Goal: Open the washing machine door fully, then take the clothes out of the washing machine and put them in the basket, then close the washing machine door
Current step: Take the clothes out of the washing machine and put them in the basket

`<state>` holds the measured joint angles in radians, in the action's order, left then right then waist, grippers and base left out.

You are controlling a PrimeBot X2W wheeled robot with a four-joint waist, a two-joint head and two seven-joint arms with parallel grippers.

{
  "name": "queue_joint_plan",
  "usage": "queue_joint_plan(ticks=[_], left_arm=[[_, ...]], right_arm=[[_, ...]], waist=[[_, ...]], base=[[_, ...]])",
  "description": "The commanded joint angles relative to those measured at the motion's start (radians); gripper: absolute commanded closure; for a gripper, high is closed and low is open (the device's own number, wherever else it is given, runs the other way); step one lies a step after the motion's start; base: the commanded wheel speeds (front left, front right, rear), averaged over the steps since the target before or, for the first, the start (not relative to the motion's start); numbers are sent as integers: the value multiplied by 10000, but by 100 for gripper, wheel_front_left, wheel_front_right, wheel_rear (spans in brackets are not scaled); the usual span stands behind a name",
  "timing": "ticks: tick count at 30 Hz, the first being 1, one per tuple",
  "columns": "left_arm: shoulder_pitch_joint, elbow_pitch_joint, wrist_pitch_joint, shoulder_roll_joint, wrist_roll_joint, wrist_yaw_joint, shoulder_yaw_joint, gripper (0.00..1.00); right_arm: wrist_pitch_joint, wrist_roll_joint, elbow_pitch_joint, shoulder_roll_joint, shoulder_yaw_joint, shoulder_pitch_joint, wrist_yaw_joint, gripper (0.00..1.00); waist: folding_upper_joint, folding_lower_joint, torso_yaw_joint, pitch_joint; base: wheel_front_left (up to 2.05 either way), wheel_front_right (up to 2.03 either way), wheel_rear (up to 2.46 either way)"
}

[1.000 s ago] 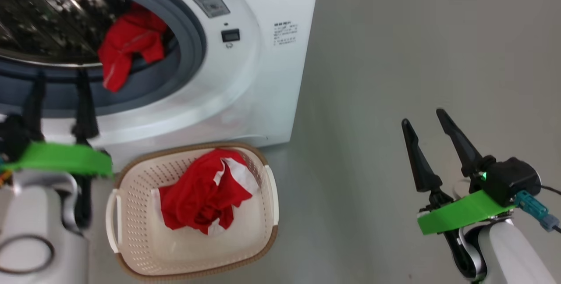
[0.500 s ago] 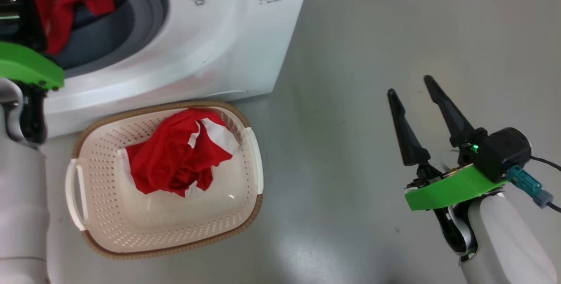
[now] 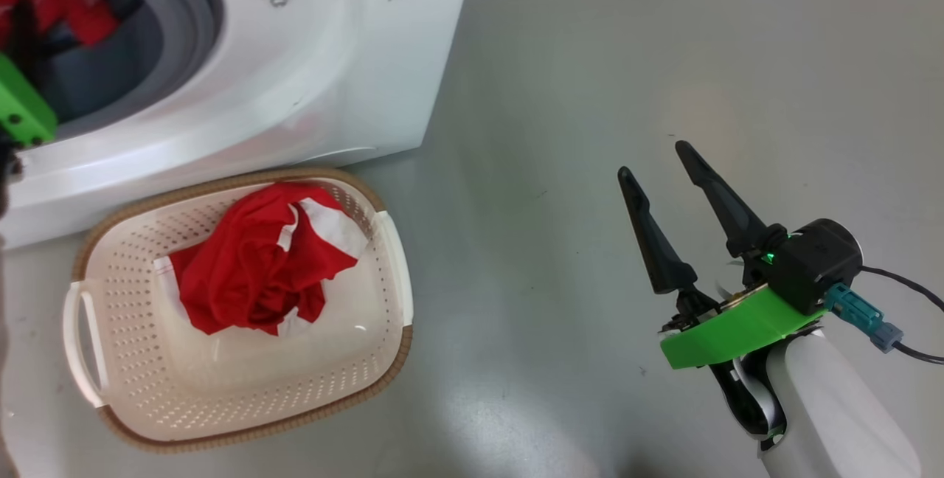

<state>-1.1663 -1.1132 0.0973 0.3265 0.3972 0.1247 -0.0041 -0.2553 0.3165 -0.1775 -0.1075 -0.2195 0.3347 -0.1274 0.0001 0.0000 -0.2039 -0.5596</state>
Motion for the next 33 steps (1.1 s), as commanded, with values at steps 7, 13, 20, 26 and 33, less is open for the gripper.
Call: queue_joint_plan(ticks=[7,13,20,26,33], left_arm=[[-357,-484,131,636,-56,-52,-34,70],[-427,-605,-487,662,-216,-51,-274,100],[-127,-567,-1784,716,-416,-280,-446,100],[502,-386,-3150,627,-124,-237,-206,100],[1682,794,-3579,494,317,-140,390,100]], right_arm=[[-65,221,142,-154,-421,42,-33,0],[-65,249,98,-167,-367,73,-33,0],[-65,274,4,-108,-274,60,-33,0],[-65,279,-38,-76,-155,-29,-33,0],[-65,261,-59,-55,-55,-197,-33,0]], waist=[[-1,0,-231,9],[-1,0,-228,17],[-1,0,-193,255],[-1,0,-41,583],[-1,0,216,1082]], base=[[0,0,0],[0,0,0],[0,0,0],[0,0,0],[0,0,0]])
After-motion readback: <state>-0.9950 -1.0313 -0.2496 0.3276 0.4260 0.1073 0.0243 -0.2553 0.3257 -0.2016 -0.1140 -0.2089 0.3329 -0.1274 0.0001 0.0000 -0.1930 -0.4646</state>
